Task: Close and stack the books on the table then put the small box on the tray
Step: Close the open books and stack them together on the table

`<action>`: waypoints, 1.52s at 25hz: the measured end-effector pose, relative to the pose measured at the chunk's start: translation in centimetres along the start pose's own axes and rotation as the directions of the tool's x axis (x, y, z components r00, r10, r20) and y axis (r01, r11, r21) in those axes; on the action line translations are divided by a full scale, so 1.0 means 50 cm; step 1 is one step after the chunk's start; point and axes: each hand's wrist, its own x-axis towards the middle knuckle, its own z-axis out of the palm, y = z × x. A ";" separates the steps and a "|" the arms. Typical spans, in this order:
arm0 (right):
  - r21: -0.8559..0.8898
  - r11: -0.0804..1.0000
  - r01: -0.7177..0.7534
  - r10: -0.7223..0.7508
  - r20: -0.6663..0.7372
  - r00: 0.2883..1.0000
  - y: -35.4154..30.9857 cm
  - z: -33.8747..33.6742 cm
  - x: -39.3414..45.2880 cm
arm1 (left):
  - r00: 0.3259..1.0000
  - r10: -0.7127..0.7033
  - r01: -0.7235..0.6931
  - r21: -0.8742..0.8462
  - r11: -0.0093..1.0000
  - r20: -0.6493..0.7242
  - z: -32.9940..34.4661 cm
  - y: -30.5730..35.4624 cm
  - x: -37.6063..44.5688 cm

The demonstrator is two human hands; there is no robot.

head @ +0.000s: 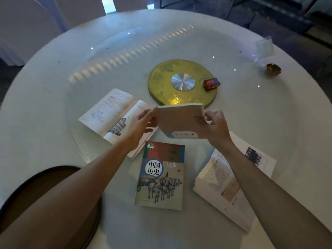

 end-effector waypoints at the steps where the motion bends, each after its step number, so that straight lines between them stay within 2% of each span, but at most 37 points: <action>1: 0.058 0.998 -0.038 0.038 0.005 0.999 -0.014 0.002 -0.010 | 0.999 0.041 -0.041 0.027 0.999 -0.012 -0.009 0.000 -0.019; 4: 0.171 0.979 -0.109 0.104 0.036 0.994 -0.048 0.006 -0.044 | 0.982 0.184 -0.180 0.110 0.977 -0.028 -0.032 -0.011 -0.072; 5: 0.188 0.974 -0.124 0.118 0.045 0.992 -0.057 0.010 -0.059 | 0.981 0.192 -0.190 0.086 0.978 -0.017 -0.038 -0.018 -0.094; 8: 0.257 0.949 -0.180 0.167 0.073 0.983 -0.058 0.020 -0.094 | 0.994 0.108 -0.106 -0.115 0.988 0.013 -0.032 -0.037 -0.133; 10: 0.278 0.932 -0.230 0.208 0.109 0.972 -0.051 0.028 -0.122 | 1.000 0.029 -0.029 -0.109 0.994 -0.002 -0.032 -0.059 -0.154; 13: 0.172 0.958 -0.229 0.200 0.169 0.965 -0.040 0.030 -0.146 | 0.995 -0.099 0.099 -0.063 0.993 0.004 -0.049 -0.096 -0.173; 15: 0.057 0.983 -0.173 0.153 0.260 0.953 -0.042 0.025 -0.150 | 0.995 -0.104 0.103 0.022 0.994 0.012 -0.064 -0.112 -0.184; 18: -0.139 0.988 -0.064 0.126 0.504 0.855 -0.062 0.030 -0.159 | 0.994 -0.033 0.012 0.188 0.982 0.108 -0.072 -0.125 -0.201; 21: -0.373 0.913 0.165 0.112 0.619 0.778 -0.073 0.061 -0.165 | 0.957 -0.072 0.024 0.171 0.985 0.280 -0.066 -0.148 -0.216; 22: -0.402 0.891 0.211 0.098 0.624 0.775 -0.074 0.072 -0.167 | 0.951 -0.087 0.043 0.153 0.987 0.296 -0.065 -0.157 -0.222; 24: -0.403 0.892 0.202 0.080 0.584 0.808 -0.069 0.090 -0.173 | 0.955 -0.102 0.073 0.113 0.991 0.279 -0.064 -0.171 -0.239; 26: -0.408 0.895 0.177 0.026 0.445 0.895 -0.043 0.101 -0.191 | 0.965 -0.125 0.116 0.052 0.992 0.229 -0.068 -0.187 -0.252; 28: -0.430 0.899 0.086 -0.017 0.162 0.987 -0.002 0.113 -0.222 | 0.974 -0.180 0.188 -0.046 0.981 0.140 -0.079 -0.206 -0.263; 29: -0.393 0.919 -0.003 0.013 0.023 1.000 0.011 0.118 -0.248 | 0.971 -0.216 0.229 -0.135 0.964 0.107 -0.083 -0.219 -0.269; 30: -0.319 0.939 -0.124 0.102 -0.085 0.991 0.029 0.127 -0.270 | 0.966 -0.242 0.256 -0.241 0.936 0.087 -0.086 -0.230 -0.275; 31: -0.212 0.942 -0.262 0.238 -0.133 0.962 0.042 0.136 -0.291 | 0.963 -0.258 0.268 -0.341 0.901 0.076 -0.085 -0.240 -0.281; 32: -0.080 0.911 -0.404 0.396 -0.096 0.913 0.059 0.145 -0.306 | 0.959 -0.274 0.275 -0.427 0.861 0.065 -0.084 -0.250 -0.284; 33: 0.077 0.845 -0.530 0.529 0.027 0.848 0.073 0.157 -0.316 | 0.955 -0.291 0.278 -0.498 0.822 0.053 -0.081 -0.260 -0.286; 34: 0.224 0.731 -0.645 0.615 0.194 0.764 0.091 0.171 -0.322 | 0.951 -0.307 0.279 -0.550 0.787 0.043 -0.078 -0.271 -0.287; 35: 0.301 0.612 -0.731 0.647 0.342 0.682 0.099 0.183 -0.328 | 0.947 -0.319 0.281 -0.583 0.762 0.039 -0.074 -0.281 -0.288; 36: 0.320 0.537 -0.780 0.646 0.438 0.625 0.100 0.193 -0.331 | 0.943 -0.332 0.287 -0.605 0.743 0.039 -0.069 -0.292 -0.292; 38: 0.305 0.501 -0.810 0.655 0.477 0.585 0.100 0.212 -0.334 | 0.932 -0.362 0.298 -0.644 0.705 0.035 -0.065 -0.314 -0.300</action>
